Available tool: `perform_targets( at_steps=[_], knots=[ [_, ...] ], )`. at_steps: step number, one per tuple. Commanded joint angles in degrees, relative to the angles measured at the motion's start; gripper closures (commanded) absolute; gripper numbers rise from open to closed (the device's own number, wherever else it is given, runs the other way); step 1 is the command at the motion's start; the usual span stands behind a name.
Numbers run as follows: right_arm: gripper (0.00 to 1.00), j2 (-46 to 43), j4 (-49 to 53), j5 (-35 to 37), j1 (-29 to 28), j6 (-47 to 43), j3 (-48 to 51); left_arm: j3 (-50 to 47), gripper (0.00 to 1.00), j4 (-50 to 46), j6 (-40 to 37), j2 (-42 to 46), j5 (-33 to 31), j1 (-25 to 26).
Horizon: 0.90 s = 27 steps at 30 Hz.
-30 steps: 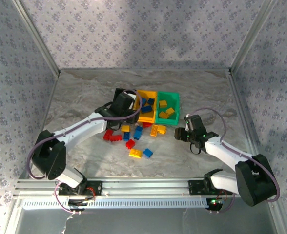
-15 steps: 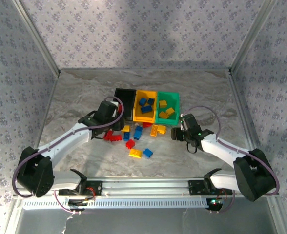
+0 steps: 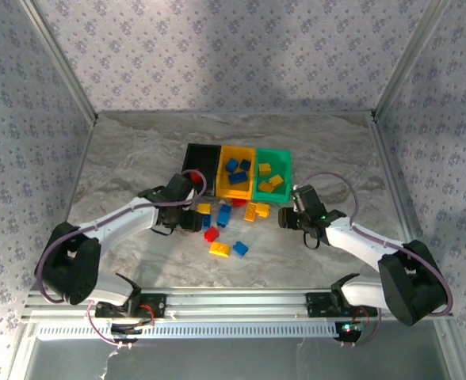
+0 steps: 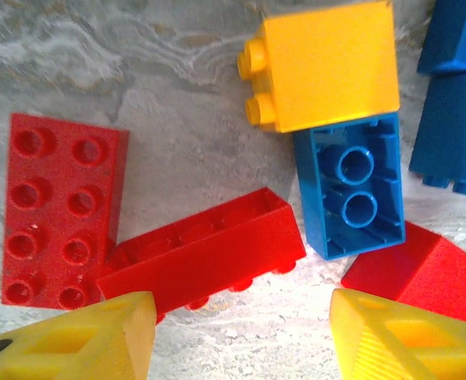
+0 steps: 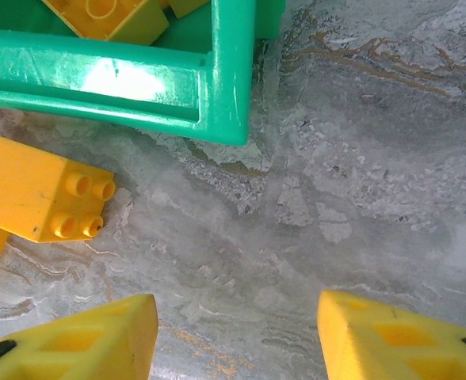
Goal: Sort the legos into containers by color
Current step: Pick up the legos from the center of the table.
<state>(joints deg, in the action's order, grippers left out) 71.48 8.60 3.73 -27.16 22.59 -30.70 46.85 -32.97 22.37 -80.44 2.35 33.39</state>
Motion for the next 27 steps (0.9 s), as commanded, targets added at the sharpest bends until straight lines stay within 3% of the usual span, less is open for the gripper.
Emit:
perform_targets(
  at_steps=[1,4,27],
  knots=[
    [0.43,-0.4,1.2,1.2,0.3,-0.6,-1.2,1.5,0.34,-3.5,1.6,0.7,0.2,0.1],
    [0.43,-0.6,1.0,1.2,0.3,-0.6,-1.0,1.8,0.31,-4.7,2.4,1.2,-2.6,0.1],
    [0.42,-1.5,0.3,0.6,0.6,-0.5,-0.2,8.4,0.21,-8.3,8.0,-7.2,-7.3,0.7]
  ],
)
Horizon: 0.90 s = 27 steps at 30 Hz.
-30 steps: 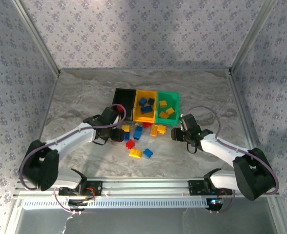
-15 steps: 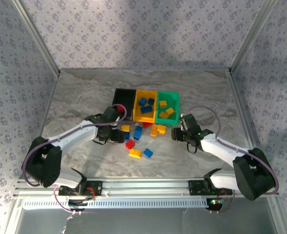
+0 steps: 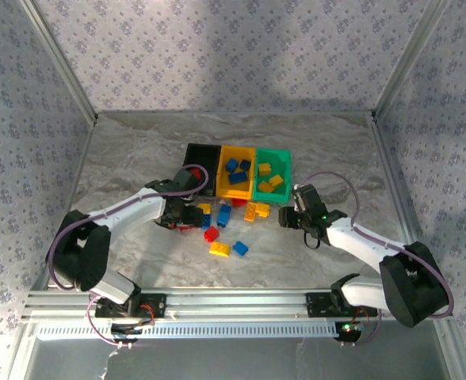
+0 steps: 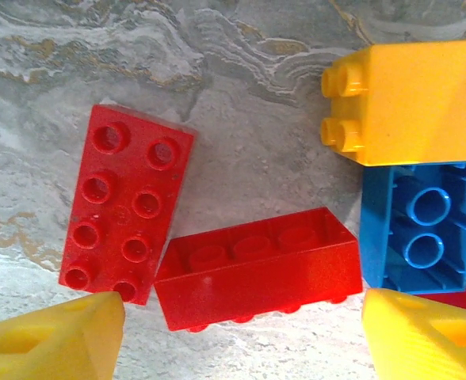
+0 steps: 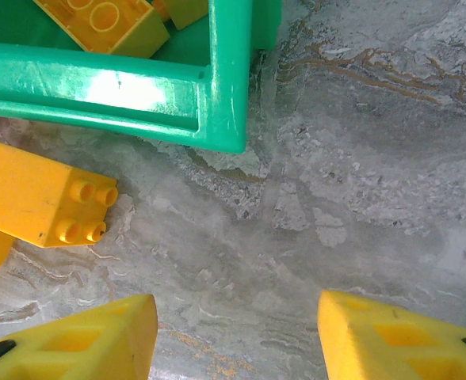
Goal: Sort the legos into containers by color
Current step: Pick up the legos from the center of the table.
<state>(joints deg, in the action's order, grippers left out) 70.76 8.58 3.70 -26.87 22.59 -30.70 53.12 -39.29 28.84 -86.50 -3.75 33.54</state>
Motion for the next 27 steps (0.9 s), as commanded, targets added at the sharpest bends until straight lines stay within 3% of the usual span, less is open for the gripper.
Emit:
perform_targets(
  at_steps=[1,13,22,27],
  knots=[
    [0.42,-0.7,0.4,0.6,0.5,-0.4,-0.4,2.3,0.21,-1.7,1.6,-1.7,-1.2,1.1],
    [0.42,-1.4,0.5,0.2,0.9,-0.3,-0.1,5.4,0.23,-3.4,2.3,-8.7,-5.3,3.9],
    [0.42,-1.2,0.2,0.2,1.2,-0.3,-0.1,3.8,0.38,-2.4,2.3,-4.5,-5.2,4.1],
    [0.42,-1.4,0.2,0.2,1.3,-0.3,0.1,4.2,0.40,-2.9,2.2,-0.3,-5.2,4.1]
  ],
)
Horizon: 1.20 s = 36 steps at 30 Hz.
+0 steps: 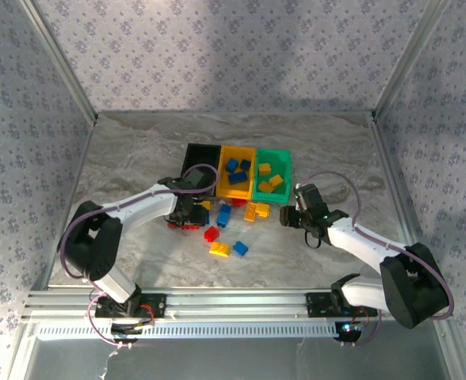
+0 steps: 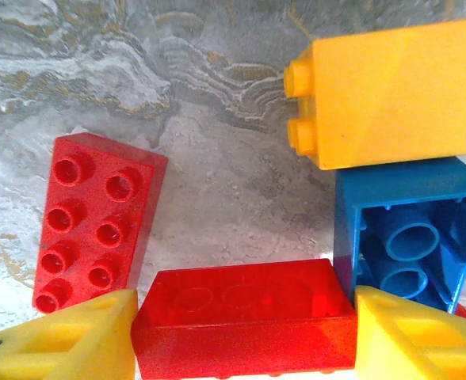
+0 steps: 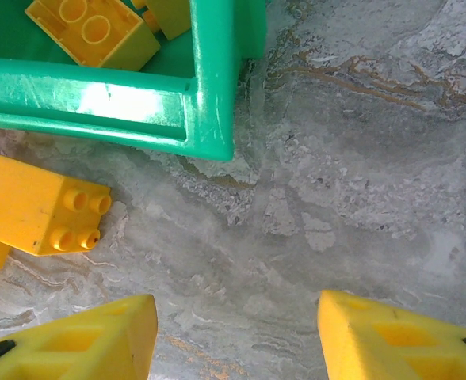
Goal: Sort the legos into containers by color
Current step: Pick up the legos from the center of the table, then place the legos at the center of the table.
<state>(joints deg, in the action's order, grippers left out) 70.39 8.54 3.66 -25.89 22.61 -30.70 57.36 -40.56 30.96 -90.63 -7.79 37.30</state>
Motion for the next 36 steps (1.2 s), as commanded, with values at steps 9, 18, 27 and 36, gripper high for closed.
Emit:
perform_targets(
  at_steps=[9,18,27,36],
  knots=[
    [0.42,-0.9,0.0,-0.1,0.3,-0.2,0.1,9.9,0.39,-2.9,-3.8,5.0,-2.4,-1.9],
    [0.42,-3.1,0.3,0.7,0.5,0.2,1.2,15.3,0.39,-5.4,-5.1,-0.3,0.2,-2.0],
    [0.42,-1.8,-0.2,-0.1,0.5,-0.1,0.6,1.2,0.39,-2.8,-2.5,3.6,0.3,0.3],
    [0.42,-2.3,0.1,0.1,0.5,0.0,0.9,-0.9,0.32,0.8,-1.8,0.9,1.3,1.3]
  ],
)
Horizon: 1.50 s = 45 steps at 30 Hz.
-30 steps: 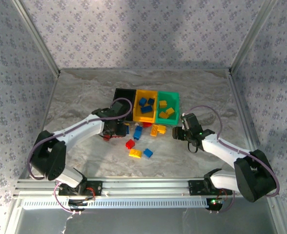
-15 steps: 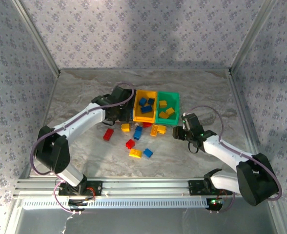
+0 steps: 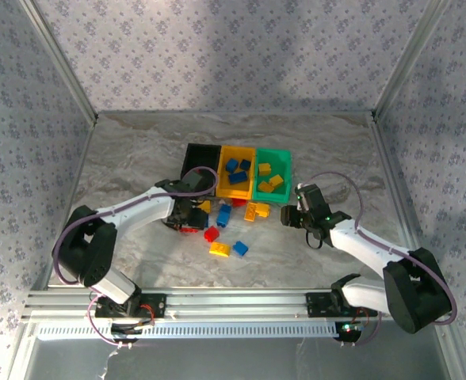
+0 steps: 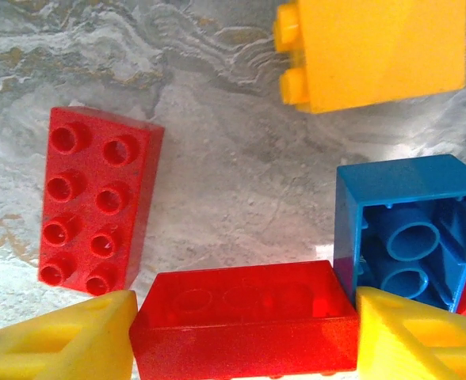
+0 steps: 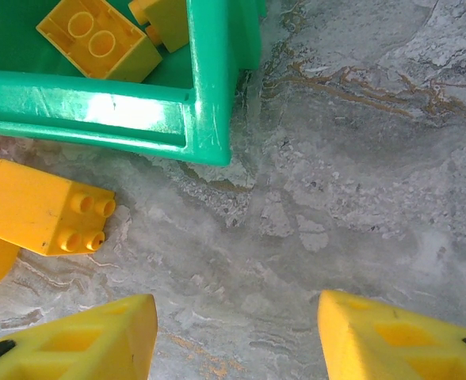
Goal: Sort the legos into containers by color
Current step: Place the legos at the center of the table, then rotate the lego at the center of the table.
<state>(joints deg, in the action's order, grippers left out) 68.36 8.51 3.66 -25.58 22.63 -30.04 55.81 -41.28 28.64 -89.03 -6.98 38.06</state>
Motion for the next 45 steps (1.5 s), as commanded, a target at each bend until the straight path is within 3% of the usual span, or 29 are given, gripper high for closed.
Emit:
perform_targets(
  at_steps=[1,20,26,32,37,39,45],
  knots=[
    [0.42,-0.3,0.1,0.2,0.2,0.0,0.2,0.8,0.31,1.6,0.4,-1.1,0.4,0.6],
    [0.42,-0.2,-0.2,-0.2,0.3,0.0,0.2,-3.2,0.20,4.2,2.0,3.8,-1.8,1.5],
    [0.42,-0.1,-0.3,-0.4,0.3,-0.1,0.2,-5.3,0.08,5.9,2.2,9.2,-2.6,1.5],
    [0.42,0.0,-0.4,-0.4,0.3,-0.1,0.1,-6.8,0.09,3.0,2.8,8.9,-5.2,1.2],
    [0.42,0.0,-0.3,-0.5,0.3,-0.1,0.1,-7.7,0.16,2.7,2.5,7.5,-4.2,0.7],
    [0.42,0.0,-0.3,-0.5,0.3,-0.1,0.1,-7.8,0.25,1.2,2.2,7.8,-4.0,0.6],
    [0.42,-0.1,-0.3,-0.5,0.3,-0.1,0.2,-10.6,0.25,1.4,2.1,10.4,-2.1,0.0]
  ],
)
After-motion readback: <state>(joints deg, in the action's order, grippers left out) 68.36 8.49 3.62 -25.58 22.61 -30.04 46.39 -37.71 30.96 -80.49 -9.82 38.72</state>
